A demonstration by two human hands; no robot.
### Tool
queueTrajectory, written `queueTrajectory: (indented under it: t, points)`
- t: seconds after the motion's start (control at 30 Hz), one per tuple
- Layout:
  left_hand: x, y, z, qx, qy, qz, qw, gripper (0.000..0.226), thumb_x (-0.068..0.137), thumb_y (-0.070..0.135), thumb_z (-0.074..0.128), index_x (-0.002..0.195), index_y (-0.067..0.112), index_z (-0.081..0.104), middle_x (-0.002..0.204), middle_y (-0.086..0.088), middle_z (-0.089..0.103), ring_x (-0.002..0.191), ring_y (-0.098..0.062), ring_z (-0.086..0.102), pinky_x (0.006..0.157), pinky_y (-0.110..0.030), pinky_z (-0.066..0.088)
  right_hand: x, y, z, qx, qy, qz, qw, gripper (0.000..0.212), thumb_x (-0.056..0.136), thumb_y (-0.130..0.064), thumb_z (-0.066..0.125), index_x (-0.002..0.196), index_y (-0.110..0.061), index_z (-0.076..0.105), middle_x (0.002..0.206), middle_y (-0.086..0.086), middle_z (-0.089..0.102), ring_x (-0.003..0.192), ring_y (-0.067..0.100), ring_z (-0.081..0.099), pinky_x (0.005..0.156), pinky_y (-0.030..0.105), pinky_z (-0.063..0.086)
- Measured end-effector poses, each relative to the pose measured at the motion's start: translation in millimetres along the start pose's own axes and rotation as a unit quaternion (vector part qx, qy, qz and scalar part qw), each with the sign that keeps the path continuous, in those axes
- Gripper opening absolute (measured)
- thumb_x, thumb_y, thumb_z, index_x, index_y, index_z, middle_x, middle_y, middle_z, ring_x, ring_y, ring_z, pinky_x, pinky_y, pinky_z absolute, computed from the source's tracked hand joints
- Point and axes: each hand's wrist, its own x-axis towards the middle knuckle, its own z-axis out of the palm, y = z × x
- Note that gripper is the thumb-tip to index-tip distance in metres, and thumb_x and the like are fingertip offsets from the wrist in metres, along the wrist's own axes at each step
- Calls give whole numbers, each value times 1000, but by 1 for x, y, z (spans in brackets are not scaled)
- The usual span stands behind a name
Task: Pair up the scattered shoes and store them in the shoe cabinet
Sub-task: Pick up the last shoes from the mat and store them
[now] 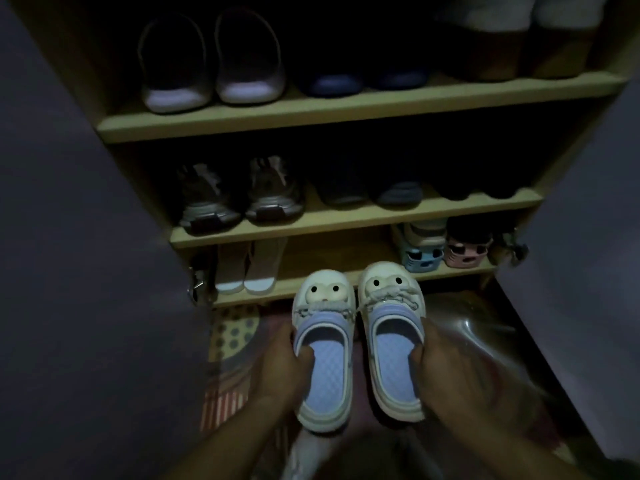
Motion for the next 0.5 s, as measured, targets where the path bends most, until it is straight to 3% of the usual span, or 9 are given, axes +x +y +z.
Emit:
queueTrajectory:
  t: [0.07, 0.17, 0.37, 0.43, 0.5]
  points:
    - [30, 8, -8, 23, 23, 11, 999, 14, 90, 25, 62, 102, 21, 56, 97, -3, 64, 88, -25, 62, 76, -36, 50, 20, -10, 0, 32, 11, -2, 999, 41, 99, -21, 50, 140, -20, 46, 105, 0, 67, 87, 16, 65, 71, 25, 47]
    - [75, 22, -10, 43, 48, 19, 998, 10, 92, 24, 60, 96, 15, 56, 93, -8, 64, 83, -27, 60, 79, -40, 52, 50, -22, 2, 63, -2, -2, 998, 41, 98, -20, 48, 139, -19, 46, 111, 7, 66, 93, 25, 64, 75, 30, 46]
    - [147, 40, 0, 8, 31, -33, 999, 40, 100, 27, 57, 131, 3, 53, 135, -21, 55, 123, -37, 54, 98, -37, 43, 95, -26, 2, 56, -11, -21, 998, 31, 96, -25, 45, 127, -21, 48, 111, 8, 65, 95, 31, 63, 72, 32, 42]
    - [145, 30, 1, 13, 26, 8, 1000, 41, 100, 26, 56, 134, 4, 52, 135, -19, 54, 125, -35, 52, 100, -34, 41, 105, -30, 4, 54, -16, -26, 998, 31, 97, -26, 46, 127, -20, 48, 114, 9, 65, 98, 33, 63, 75, 34, 45]
    - [138, 11, -5, 90, 49, 74, 992, 43, 99, 26, 52, 138, 7, 52, 134, -16, 53, 125, -34, 50, 103, -33, 39, 113, -29, 7, 52, -15, -23, 998, 31, 98, -27, 47, 128, -17, 49, 115, 11, 65, 100, 34, 63, 77, 35, 47]
